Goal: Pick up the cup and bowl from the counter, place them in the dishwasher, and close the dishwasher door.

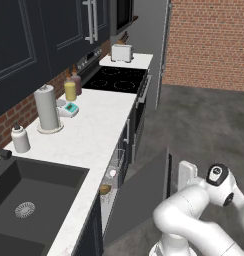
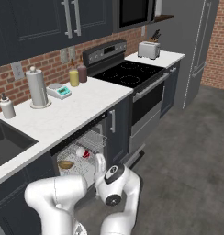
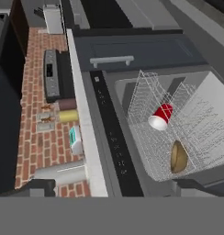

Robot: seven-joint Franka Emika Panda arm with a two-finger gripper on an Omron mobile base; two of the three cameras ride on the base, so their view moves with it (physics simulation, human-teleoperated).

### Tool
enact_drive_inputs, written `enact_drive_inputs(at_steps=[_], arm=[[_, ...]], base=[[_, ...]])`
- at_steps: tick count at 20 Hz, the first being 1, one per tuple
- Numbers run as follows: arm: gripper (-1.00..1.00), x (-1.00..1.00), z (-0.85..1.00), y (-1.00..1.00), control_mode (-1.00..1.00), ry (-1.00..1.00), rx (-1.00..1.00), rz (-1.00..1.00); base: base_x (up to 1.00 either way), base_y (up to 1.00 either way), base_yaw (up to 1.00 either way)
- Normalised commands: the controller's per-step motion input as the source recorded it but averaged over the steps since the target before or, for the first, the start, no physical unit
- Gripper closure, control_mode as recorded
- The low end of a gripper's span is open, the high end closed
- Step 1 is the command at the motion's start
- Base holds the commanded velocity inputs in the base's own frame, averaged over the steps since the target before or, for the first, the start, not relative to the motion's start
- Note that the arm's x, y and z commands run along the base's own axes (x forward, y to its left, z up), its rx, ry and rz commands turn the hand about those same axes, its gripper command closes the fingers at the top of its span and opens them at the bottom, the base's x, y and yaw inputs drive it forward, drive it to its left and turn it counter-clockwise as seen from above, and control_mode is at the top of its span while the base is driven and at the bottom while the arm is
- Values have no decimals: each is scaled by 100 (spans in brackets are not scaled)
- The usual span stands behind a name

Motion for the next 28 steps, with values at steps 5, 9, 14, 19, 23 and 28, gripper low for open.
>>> enact_drive_inputs(at_steps=[5, 9, 14, 19, 23, 28], arm=[[-100, -3, 47, -100, -100, 0, 2, 27], [-100, -24, 83, -100, -100, 0, 5, 31], [-100, -21, 2, -100, -100, 8, 3, 28], [-100, -12, -35, -100, -100, 17, 0, 27], [-100, -1, -42, -100, -100, 22, 0, 27], [-100, 0, -52, -100, -100, 28, 0, 23]], base=[[0, 0, 0], [0, 0, 0], [0, 0, 0], [0, 0, 0], [0, 0, 0], [0, 0, 0]])
